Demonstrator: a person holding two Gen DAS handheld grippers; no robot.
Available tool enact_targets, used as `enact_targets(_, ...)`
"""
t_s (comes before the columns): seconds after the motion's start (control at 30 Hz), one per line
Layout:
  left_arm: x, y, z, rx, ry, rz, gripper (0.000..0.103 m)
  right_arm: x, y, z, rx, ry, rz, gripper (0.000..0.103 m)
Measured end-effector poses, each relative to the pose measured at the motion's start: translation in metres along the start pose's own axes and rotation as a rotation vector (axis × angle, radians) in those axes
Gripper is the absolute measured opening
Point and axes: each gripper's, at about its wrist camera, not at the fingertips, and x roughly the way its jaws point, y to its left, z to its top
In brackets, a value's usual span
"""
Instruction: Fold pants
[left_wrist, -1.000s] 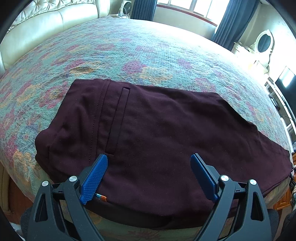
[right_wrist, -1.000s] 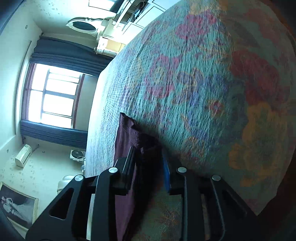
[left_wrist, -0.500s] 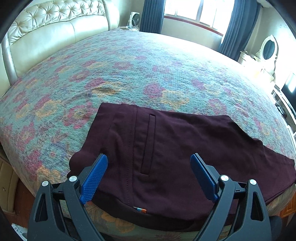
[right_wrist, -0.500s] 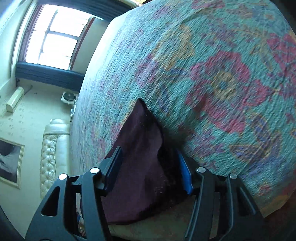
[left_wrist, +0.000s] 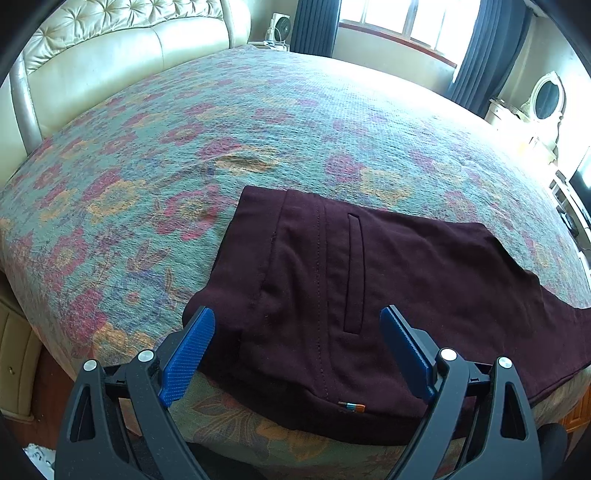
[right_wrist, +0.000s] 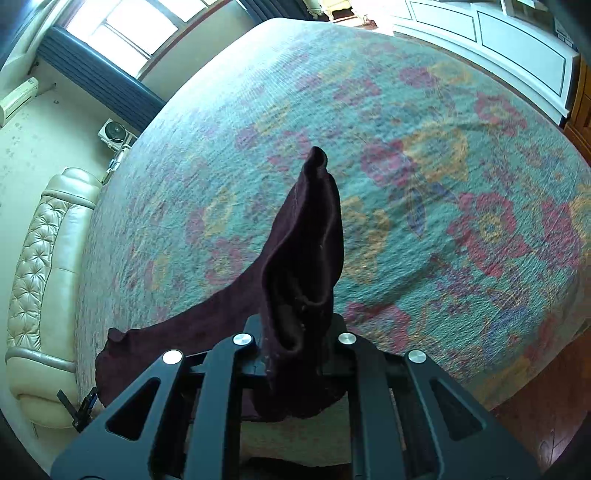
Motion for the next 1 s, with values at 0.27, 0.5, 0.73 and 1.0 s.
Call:
enact_targets(0.27, -0.005, 0.002, -0.004, -0.009, -0.008, -0.024, 0.090, -0.044, 0.130, -0.010, -0.201, -0.054, 0.055, 0.013)
enact_targets(0.5, -0.020, -0.005, 0.002, -0.008, -0.026, -0.054, 0.090, -0.019, 0.238, -0.044, -0.353, -0.031, 0.100, 0.013)
enact_targets(0.73, -0.029, -0.017, 0.005, 0.021, -0.040, -0.064, 0.090, 0.046, 0.294, -0.090, -0.430, 0.005, 0.057, 0.013)
enact_targets(1.0, -0.029, -0.023, 0.004, 0.028, -0.031, -0.070, 0.090, 0.130, 0.321, -0.152, -0.500, 0.092, -0.047, 0.013)
